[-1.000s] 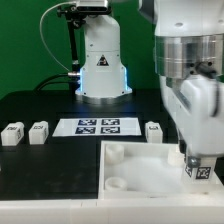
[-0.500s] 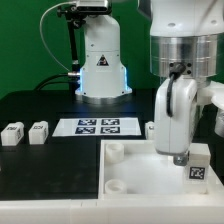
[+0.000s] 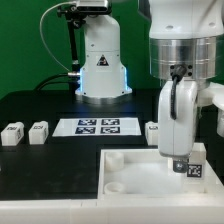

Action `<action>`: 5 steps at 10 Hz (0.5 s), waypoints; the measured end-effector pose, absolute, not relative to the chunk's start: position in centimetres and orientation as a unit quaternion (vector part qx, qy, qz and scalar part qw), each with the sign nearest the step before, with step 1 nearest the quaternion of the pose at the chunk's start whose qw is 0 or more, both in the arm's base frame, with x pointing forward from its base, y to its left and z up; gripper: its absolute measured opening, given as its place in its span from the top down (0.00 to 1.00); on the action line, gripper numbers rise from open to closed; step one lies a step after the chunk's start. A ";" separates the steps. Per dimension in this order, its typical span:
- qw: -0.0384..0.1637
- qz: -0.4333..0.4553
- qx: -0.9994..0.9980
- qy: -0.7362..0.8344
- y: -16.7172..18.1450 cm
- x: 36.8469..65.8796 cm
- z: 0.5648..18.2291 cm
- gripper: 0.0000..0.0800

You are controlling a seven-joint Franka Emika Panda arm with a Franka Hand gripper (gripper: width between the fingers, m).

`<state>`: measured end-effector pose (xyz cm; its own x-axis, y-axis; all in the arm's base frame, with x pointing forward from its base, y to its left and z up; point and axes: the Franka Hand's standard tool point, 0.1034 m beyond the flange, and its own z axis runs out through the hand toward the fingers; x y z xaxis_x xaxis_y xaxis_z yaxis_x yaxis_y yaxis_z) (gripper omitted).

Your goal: Assemble one leg

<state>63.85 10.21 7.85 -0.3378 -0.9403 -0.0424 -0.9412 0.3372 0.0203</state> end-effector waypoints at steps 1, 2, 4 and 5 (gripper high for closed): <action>0.019 0.019 -0.577 0.816 10.5 64.1 8.8 0.20; 0.031 0.019 -0.577 0.816 11.5 64.4 10.4 0.20; 0.036 0.023 -0.585 0.810 12.7 64.5 11.7 0.19; 0.033 0.022 -0.586 0.809 12.6 64.4 11.3 0.19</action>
Offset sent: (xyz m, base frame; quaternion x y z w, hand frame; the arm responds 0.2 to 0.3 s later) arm 0.0086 0.0185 0.0031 -0.0460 0.0037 0.0206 0.9987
